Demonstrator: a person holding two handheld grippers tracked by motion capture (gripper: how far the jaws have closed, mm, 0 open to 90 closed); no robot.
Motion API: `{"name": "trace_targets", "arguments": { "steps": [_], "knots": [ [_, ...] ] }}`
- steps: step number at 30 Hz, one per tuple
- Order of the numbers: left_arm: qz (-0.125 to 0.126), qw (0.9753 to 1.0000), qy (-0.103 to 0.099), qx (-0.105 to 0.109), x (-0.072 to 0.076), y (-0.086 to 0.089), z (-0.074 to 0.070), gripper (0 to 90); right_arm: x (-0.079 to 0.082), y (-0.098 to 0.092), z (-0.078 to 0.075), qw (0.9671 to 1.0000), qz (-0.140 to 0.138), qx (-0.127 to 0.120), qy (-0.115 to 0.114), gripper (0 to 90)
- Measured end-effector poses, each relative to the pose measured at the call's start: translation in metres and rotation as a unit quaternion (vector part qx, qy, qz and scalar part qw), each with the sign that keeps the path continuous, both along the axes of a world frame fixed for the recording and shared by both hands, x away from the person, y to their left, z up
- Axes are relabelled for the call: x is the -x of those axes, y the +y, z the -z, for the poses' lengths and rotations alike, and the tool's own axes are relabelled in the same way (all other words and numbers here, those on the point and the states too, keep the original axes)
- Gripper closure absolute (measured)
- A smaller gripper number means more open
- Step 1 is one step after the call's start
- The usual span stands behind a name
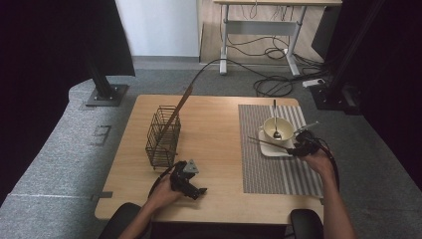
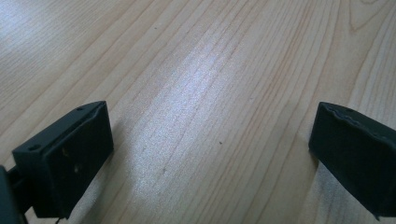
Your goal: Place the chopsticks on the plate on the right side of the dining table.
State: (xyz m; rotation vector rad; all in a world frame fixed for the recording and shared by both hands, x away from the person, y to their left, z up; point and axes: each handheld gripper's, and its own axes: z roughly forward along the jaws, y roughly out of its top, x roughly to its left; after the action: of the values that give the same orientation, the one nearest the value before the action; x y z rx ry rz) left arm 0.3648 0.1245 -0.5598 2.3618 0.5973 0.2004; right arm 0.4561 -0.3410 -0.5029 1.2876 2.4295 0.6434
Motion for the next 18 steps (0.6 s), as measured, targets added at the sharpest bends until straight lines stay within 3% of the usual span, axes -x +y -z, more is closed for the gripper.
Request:
{"name": "trace_targets", "arguments": {
  "steps": [6, 10, 15, 18],
  "knots": [
    [-0.001, 1.0000, 0.000, 0.000, 0.000, 0.000, 0.000, 0.0, 0.019, 0.000, -0.006, 0.9996, 0.002, -0.011, -0.027, 36.8],
    [-0.001, 1.0000, 0.000, 0.001, 0.000, 0.000, 0.000, 0.0, 0.032, 0.006, -0.008, 0.9981, 0.005, -0.034, -0.050, 23.4],
    [-0.001, 1.0000, -0.001, 0.001, 0.000, 0.000, 0.000, 0.0, 0.043, 0.017, -0.001, 0.9960, 0.025, -0.058, -0.063, 12.3],
    [-0.001, 1.0000, -0.001, 0.001, 0.000, 0.000, 0.000, 0.0, 0.046, 0.020, 0.002, 0.9953, 0.030, -0.057, -0.072, 6.6]
  ]
}}
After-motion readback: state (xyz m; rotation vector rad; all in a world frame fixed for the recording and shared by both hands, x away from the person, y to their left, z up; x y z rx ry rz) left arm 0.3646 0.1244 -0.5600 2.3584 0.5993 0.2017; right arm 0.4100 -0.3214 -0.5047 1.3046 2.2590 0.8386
